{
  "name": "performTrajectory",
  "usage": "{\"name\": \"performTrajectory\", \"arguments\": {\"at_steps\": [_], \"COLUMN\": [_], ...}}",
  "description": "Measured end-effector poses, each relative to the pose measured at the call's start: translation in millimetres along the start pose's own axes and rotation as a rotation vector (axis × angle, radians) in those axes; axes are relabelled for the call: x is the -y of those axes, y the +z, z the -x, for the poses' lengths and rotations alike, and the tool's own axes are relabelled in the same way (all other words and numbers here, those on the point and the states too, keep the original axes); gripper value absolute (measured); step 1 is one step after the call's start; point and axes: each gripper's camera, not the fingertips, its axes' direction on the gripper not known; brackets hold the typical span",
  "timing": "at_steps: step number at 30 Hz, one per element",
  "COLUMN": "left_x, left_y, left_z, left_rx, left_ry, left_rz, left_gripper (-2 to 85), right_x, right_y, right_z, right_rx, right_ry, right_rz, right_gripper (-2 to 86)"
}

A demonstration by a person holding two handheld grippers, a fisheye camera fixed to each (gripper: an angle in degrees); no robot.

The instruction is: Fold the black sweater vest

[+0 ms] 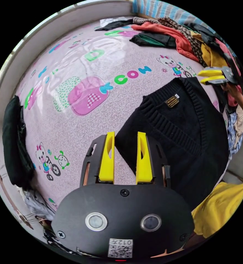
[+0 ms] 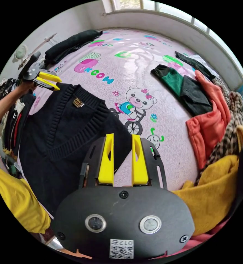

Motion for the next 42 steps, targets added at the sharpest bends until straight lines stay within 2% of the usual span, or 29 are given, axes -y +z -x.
{"name": "performTrajectory", "arguments": {"at_steps": [4,9,10,17,23,31,36,42], "left_x": [23,31,30,-2,-71,-211,-286,-348], "left_y": [15,13,12,-48,-147,-246,-252,-214], "left_z": [2,2,0,-8,-52,-176,-243,-303], "left_rx": [-0.042,-0.055,-0.104,-0.152,-0.154,-0.045,0.004,0.006], "left_ry": [0.076,0.080,0.090,0.065,0.176,0.315,0.365,0.360], "left_rz": [0.105,0.119,0.117,-0.014,-0.134,-0.194,-0.194,-0.139], "left_gripper": [9.5,4.8,3.4,0.7,0.4,0.3,0.4,0.4], "right_x": [32,36,33,-11,-86,-220,-289,-344], "right_y": [25,37,36,-13,-89,-153,-147,-96], "right_z": [-11,-8,-7,2,50,136,178,223], "right_rx": [0.059,0.072,0.064,0.130,0.156,0.165,0.190,0.196], "right_ry": [-0.087,-0.133,-0.111,-0.064,-0.129,-0.153,-0.124,-0.111], "right_rz": [0.109,0.167,0.160,0.022,-0.096,-0.221,-0.226,-0.131], "right_gripper": [9.3,3.7,2.9,1.4,1.2,1.2,1.2,0.9]}}
